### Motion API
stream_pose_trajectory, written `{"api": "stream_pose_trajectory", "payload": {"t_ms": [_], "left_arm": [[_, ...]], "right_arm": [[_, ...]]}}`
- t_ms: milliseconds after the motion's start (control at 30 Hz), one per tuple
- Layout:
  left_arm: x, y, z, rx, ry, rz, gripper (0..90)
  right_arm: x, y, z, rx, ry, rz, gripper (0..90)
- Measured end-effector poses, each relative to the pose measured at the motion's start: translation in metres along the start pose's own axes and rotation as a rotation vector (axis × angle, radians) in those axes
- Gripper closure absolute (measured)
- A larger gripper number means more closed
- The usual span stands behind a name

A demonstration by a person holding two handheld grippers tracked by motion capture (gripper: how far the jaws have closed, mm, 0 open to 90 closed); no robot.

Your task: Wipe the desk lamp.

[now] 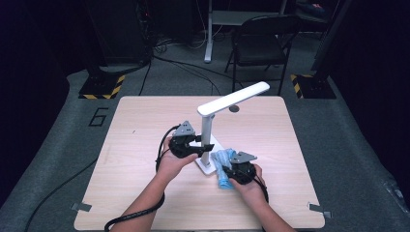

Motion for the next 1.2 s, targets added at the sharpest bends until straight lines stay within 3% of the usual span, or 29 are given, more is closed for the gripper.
{"api": "stream_pose_trajectory", "payload": {"t_ms": [133, 267, 400, 600, 700, 900, 1067, 1200], "left_arm": [[0.0, 0.0, 0.0, -0.005, 0.0, -0.001, 50.6], [0.001, 0.0, 0.0, -0.006, -0.003, 0.001, 50.5], [0.001, 0.0, -0.001, -0.007, -0.004, -0.001, 50.5], [0.002, 0.0, -0.002, -0.011, -0.003, 0.009, 50.5], [0.002, 0.0, -0.002, -0.009, -0.004, 0.011, 50.4], [0.003, 0.0, -0.002, -0.001, -0.011, 0.025, 50.2], [0.002, -0.001, -0.001, 0.006, -0.014, 0.021, 50.1], [0.001, -0.002, 0.0, 0.013, -0.019, 0.01, 50.2]], "right_arm": [[0.021, -0.006, 0.001, -0.007, -0.047, -0.075, 67.5], [0.032, -0.009, 0.002, -0.011, -0.071, -0.116, 67.2], [0.029, -0.008, 0.0, -0.004, -0.09, -0.085, 67.4], [0.013, -0.004, 0.0, 0.001, -0.036, -0.129, 67.5], [-0.001, -0.001, -0.001, 0.008, 0.007, -0.125, 67.6], [-0.034, 0.008, -0.001, 0.033, 0.094, -0.072, 67.3], [-0.036, 0.01, 0.001, 0.049, 0.154, -0.109, 66.9], [-0.034, 0.01, 0.006, 0.04, 0.163, -0.087, 66.9]]}}
Point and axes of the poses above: each handheld gripper's, and its own axes: z roughly backward along the jaws, y roughly out of its top, x roughly to its right, the point moved 9 cm from there along -z, roughly forward along the jaws, and after that the axes turned 8 degrees about z, right-handed, at the moved point
